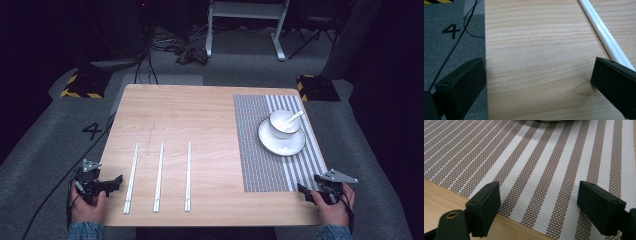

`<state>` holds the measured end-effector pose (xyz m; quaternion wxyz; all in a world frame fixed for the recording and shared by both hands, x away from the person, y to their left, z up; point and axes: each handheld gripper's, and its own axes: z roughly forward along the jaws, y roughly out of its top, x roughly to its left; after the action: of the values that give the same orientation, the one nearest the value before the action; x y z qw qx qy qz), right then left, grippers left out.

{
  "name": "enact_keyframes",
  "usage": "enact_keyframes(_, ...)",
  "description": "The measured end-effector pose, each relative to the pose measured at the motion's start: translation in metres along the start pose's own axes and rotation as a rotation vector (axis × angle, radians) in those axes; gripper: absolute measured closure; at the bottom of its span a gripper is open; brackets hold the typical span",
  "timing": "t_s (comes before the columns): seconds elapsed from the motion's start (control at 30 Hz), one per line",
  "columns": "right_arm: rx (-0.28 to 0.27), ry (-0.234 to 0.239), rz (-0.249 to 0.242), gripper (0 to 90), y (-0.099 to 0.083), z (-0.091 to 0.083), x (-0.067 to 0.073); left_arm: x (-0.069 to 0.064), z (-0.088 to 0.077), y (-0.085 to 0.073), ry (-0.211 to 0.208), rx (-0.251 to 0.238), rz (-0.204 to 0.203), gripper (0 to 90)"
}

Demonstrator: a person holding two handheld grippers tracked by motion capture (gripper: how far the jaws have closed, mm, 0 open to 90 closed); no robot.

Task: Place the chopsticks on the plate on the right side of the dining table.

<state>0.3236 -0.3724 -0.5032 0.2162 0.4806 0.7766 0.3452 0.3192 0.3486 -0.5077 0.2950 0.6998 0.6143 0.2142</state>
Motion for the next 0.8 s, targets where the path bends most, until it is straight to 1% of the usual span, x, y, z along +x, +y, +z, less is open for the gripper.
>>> enact_keyframes(0.2,-0.001,-0.001,0.0,19.1,0.0,0.0,0.0,0.0006,0.0,0.0002,-0.002,0.003,0.0,0.1)
enact_keyframes(0.37,-0.001,-0.001,0.0,19.1,0.0,0.0001,0.0,0.0015,0.0005,0.0005,-0.01,0.006,-0.008,0.1)
enact_keyframes(0.8,-0.001,-0.001,0.0,19.1,0.0,0.0,0.0001,0.0016,0.0006,0.0005,-0.011,0.007,-0.009,0.1)
